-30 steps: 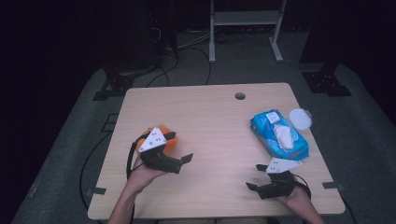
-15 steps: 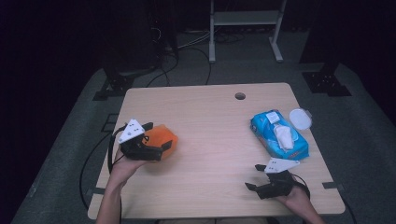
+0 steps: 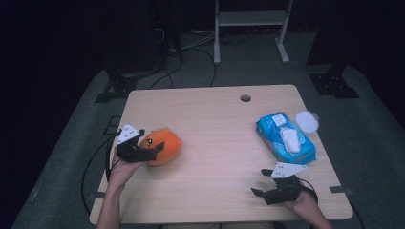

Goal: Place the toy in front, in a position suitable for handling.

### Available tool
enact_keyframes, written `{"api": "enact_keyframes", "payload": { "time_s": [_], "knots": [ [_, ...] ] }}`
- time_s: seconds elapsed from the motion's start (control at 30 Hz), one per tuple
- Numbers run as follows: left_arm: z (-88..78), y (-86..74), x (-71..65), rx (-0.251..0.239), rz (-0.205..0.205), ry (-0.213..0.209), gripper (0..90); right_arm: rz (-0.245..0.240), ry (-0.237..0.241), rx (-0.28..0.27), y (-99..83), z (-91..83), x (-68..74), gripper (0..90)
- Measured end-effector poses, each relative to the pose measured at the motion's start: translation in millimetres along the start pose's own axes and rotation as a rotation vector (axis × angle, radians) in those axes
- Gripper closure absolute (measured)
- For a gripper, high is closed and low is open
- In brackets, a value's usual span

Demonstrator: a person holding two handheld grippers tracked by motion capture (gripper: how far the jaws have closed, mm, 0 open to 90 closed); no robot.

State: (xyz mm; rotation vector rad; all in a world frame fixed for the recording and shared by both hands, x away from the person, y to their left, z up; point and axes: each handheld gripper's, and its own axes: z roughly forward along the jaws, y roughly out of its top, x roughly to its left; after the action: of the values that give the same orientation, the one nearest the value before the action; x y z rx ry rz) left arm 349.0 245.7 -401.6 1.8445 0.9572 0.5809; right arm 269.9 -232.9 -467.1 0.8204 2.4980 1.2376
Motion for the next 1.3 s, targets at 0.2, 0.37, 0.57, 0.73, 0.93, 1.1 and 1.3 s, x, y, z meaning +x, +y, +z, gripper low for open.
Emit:
{"api": "enact_keyframes", "payload": {
  "time_s": [0.2,0.37,0.57,0.73,0.93,1.1,1.3],
  "knots": [
    [9.8,-6.9,1.9,0.045,-0.002,0.012,3.5,-0.001,0.001,0.000,0.0,0.2,0.0,19.7],
    [16.5,-13.5,2.1,0.081,0.011,0.013,3.0,0.000,0.000,-0.005,-0.1,-0.8,1.2,19.8],
    [21.8,-20.3,1.1,0.097,0.028,0.046,2.7,-0.004,-0.004,-0.006,-0.1,-1.3,1.1,19.8],
    [24.6,-22.9,-2.0,0.092,0.041,0.067,2.2,-0.007,0.000,-0.008,-0.3,-1.4,1.2,20.3],
    [26.8,-26.8,-3.1,0.091,0.050,0.070,2.3,-0.005,0.001,-0.008,-0.3,-0.9,2.2,20.3],
    [25.5,-27.0,-6.9,0.126,0.086,0.058,12.3,-0.006,0.003,-0.004,0.1,-0.2,2.0,20.2],
    [20.2,-27.3,-5.4,0.116,0.091,0.050,27.2,0.002,-0.006,-0.016,-0.3,-2.4,1.0,20.3]
  ]
}}
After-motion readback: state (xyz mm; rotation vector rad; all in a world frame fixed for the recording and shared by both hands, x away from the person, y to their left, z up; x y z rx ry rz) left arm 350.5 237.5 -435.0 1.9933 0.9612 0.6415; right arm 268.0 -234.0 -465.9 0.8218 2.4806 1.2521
